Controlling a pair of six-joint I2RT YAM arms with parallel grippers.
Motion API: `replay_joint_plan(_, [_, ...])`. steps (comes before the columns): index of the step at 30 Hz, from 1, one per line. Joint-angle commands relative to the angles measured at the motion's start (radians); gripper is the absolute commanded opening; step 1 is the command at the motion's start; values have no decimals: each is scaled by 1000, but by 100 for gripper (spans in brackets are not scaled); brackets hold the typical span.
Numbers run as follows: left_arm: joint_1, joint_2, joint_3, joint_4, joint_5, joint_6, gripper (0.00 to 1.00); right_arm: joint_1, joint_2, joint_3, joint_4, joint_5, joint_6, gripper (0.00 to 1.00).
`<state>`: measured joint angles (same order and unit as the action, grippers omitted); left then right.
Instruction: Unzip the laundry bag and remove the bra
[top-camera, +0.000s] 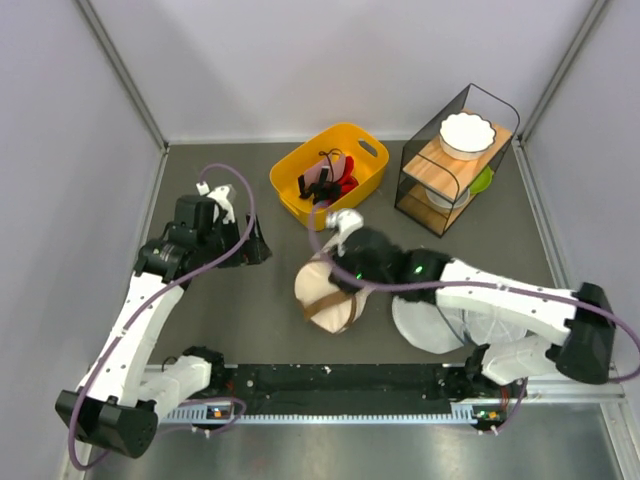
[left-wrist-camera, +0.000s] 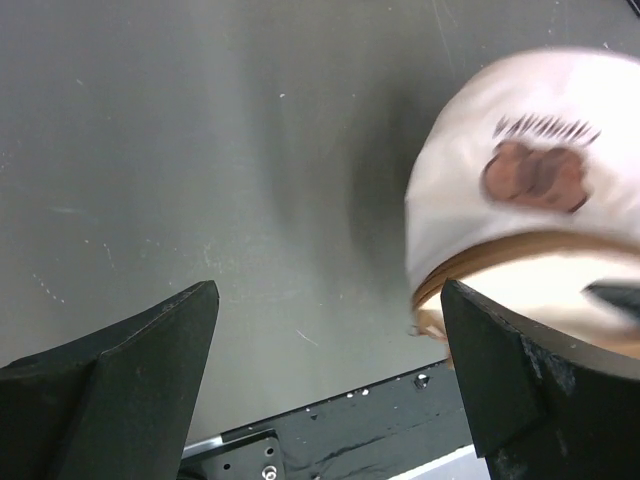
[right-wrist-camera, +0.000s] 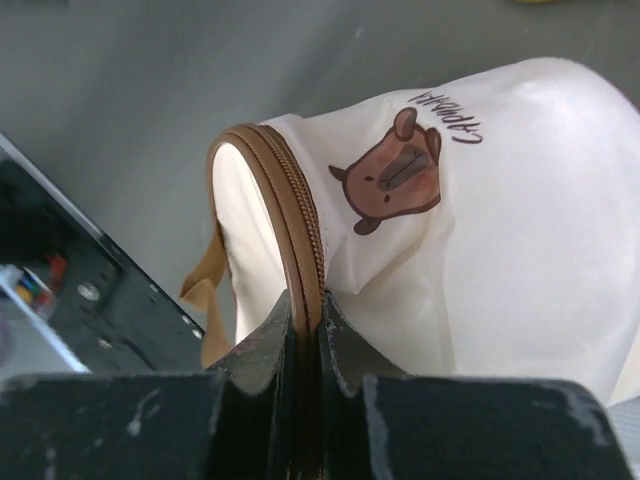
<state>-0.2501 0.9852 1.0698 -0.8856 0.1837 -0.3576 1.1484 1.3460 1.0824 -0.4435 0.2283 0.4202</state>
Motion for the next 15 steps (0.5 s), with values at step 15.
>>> replay_joint_plan(15, [3, -239, -261, 548, 781, -35, 98, -409, -217, -4, 315, -860, 273, 0])
